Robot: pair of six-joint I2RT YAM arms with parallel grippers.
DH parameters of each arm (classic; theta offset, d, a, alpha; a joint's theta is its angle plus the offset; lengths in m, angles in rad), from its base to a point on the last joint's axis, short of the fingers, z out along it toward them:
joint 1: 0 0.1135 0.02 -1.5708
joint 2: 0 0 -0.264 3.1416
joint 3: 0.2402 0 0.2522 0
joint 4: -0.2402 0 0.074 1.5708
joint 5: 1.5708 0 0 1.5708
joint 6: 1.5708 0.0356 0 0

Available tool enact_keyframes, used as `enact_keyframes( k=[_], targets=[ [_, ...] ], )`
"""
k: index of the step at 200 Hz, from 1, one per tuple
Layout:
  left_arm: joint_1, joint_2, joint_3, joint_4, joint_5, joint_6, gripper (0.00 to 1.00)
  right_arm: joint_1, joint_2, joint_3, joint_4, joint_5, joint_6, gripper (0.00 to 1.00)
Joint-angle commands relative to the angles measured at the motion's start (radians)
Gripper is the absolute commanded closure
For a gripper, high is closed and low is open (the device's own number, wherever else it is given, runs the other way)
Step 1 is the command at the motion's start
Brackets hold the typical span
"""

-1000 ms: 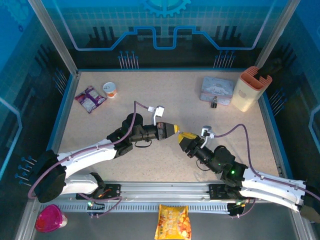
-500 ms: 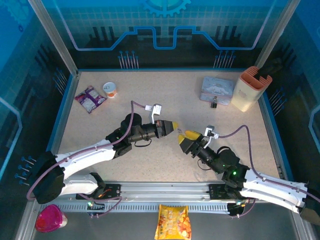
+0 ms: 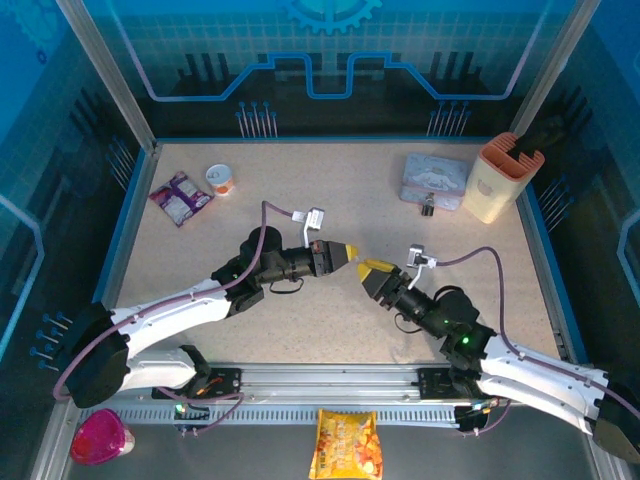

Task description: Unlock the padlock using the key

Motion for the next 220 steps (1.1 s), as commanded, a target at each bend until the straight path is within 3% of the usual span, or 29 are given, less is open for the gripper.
enact_keyframes(
  k=[1,95,152,220],
  targets=[
    [-0.001,-0.025,-0.015,0.066,0.023,-0.023,1.00,-0.008,0.018,0.028,0.049,-0.049,0.023,0.60],
    [0.000,-0.038,-0.031,0.067,0.021,-0.019,1.00,-0.008,0.017,0.022,0.077,-0.043,0.035,0.74],
    [-0.001,-0.042,-0.042,0.069,0.021,-0.022,1.00,-0.009,0.017,0.023,0.087,-0.042,0.030,0.70],
    [0.000,-0.044,-0.043,0.074,0.014,-0.019,1.00,-0.009,0.028,0.036,0.072,-0.050,0.034,0.89]
  ],
)
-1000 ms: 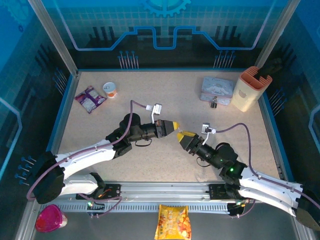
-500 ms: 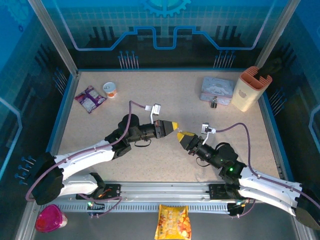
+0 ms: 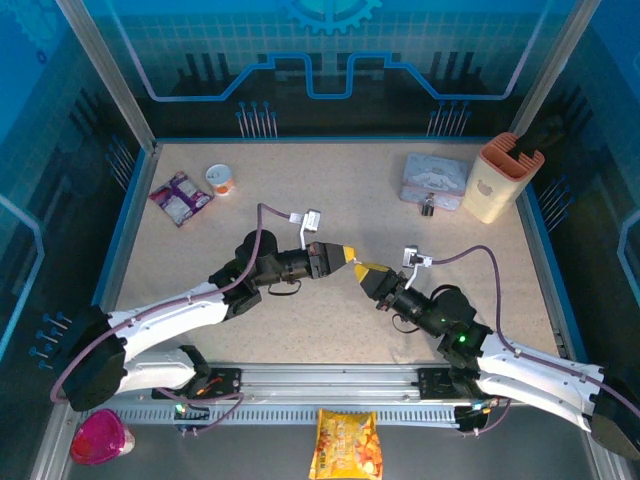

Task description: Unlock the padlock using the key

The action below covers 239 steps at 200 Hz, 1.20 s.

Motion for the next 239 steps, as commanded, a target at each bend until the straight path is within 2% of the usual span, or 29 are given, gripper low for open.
enact_keyframes(
  k=[1,37,52,67,80,93,111,124,149,169,204,239],
  targets=[
    [0.000,-0.019,-0.009,0.033,0.006,0.005,1.00,-0.009,-0.006,0.035,0.027,-0.010,-0.005,0.89],
    [-0.001,-0.016,-0.009,0.028,0.000,0.015,1.00,-0.009,-0.021,0.048,-0.028,0.006,0.002,0.99],
    [0.000,-0.017,-0.009,0.017,-0.010,0.021,1.00,-0.008,-0.034,0.062,-0.079,0.015,0.003,1.00],
    [0.002,-0.023,-0.008,-0.009,-0.030,0.039,0.89,-0.008,-0.060,0.090,-0.180,0.032,-0.004,1.00],
    [0.008,-0.038,-0.007,-0.063,-0.073,0.063,0.70,-0.009,-0.100,0.130,-0.330,0.067,-0.020,1.00],
    [0.019,-0.057,0.002,-0.157,-0.144,0.107,0.56,-0.008,-0.151,0.195,-0.563,0.124,-0.049,1.00],
    [0.053,-0.034,0.082,-0.367,-0.207,0.192,0.50,-0.008,-0.198,0.314,-0.904,0.234,-0.086,1.00],
    [0.060,0.004,0.136,-0.443,-0.248,0.251,0.48,-0.007,-0.213,0.393,-1.098,0.301,-0.108,1.00],
    [0.060,0.129,0.201,-0.420,-0.272,0.279,0.43,-0.008,-0.200,0.528,-1.397,0.409,-0.120,1.00],
    [0.059,0.286,0.308,-0.392,-0.230,0.274,0.39,-0.008,-0.185,0.625,-1.582,0.468,-0.092,1.00],
    [0.044,0.563,0.531,-0.383,-0.206,0.287,0.36,-0.006,-0.216,0.709,-1.710,0.489,-0.079,1.00],
    [0.014,0.813,0.766,-0.408,-0.272,0.291,0.35,-0.006,-0.256,0.732,-1.786,0.513,-0.056,1.00]
  ],
)
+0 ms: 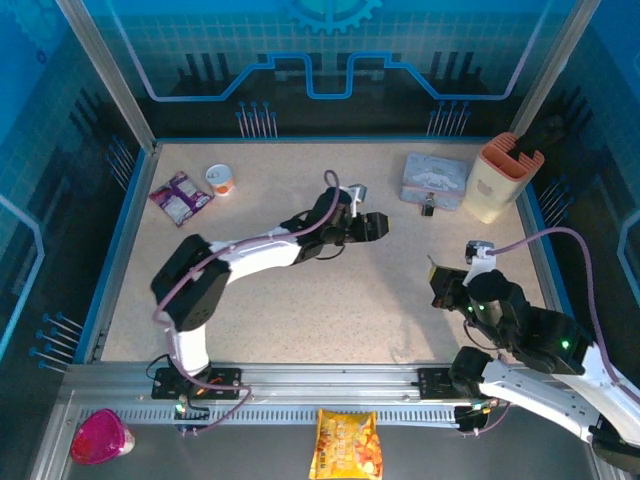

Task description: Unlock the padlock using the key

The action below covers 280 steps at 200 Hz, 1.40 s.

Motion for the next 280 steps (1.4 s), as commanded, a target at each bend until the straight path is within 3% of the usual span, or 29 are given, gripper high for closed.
enact_keyframes(
  k=[1,54,144,170,219,280],
  targets=[
    [-0.026,0.124,0.154,-0.024,-0.042,0.027,0.35,-0.005,-0.034,0.034,-0.131,0.055,0.023,1.00],
    [-0.053,0.471,0.544,-0.094,-0.123,0.017,0.34,-0.006,-0.114,0.051,-0.142,0.050,0.025,1.00],
    [-0.073,0.996,1.349,-0.387,-0.314,0.007,0.34,-0.007,-0.197,0.006,-0.099,0.011,0.005,1.00],
    [-0.078,1.051,1.423,-0.368,-0.349,-0.031,0.38,-0.007,-0.213,-0.013,-0.096,-0.003,0.015,1.00],
    [-0.080,1.130,1.480,-0.354,-0.300,-0.183,0.46,-0.007,-0.244,-0.018,-0.095,-0.014,0.037,1.00],
    [-0.083,1.186,1.514,-0.317,-0.311,-0.272,0.54,-0.005,-0.264,-0.058,-0.087,-0.056,0.079,1.00]
  ],
)
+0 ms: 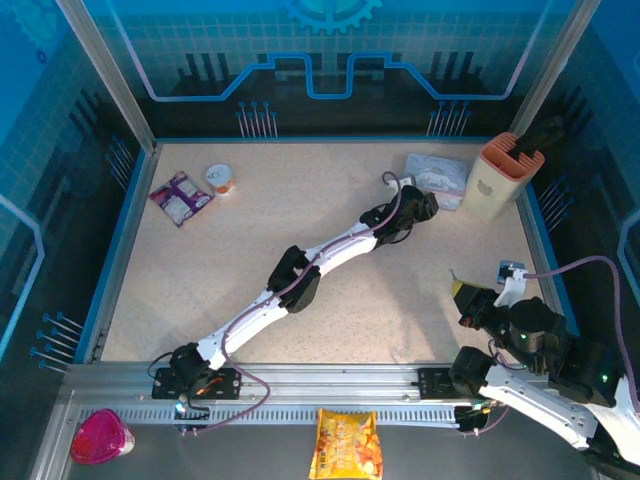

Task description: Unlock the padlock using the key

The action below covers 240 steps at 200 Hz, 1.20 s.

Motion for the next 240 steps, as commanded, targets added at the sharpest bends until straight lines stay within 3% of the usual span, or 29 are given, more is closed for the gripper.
enact_keyframes(
  k=[1,61,122,184,240],
  targets=[
    [-0.010,0.076,0.014,-0.003,0.016,-0.065,0.54,-0.007,-0.013,-0.015,0.008,-0.018,0.034,1.00],
    [-0.022,0.087,0.018,0.036,0.019,-0.066,0.64,-0.004,-0.015,-0.022,0.021,-0.030,0.045,1.00],
    [-0.031,0.091,0.017,0.030,0.039,-0.062,0.64,-0.006,-0.030,-0.022,0.010,-0.022,0.056,1.00],
    [-0.043,0.100,0.017,0.050,0.013,-0.073,0.76,-0.007,-0.057,-0.017,-0.011,-0.018,0.064,1.00],
    [-0.043,0.109,0.017,0.077,-0.007,-0.084,0.79,-0.006,-0.060,-0.021,-0.017,-0.024,0.071,1.00]
  ],
)
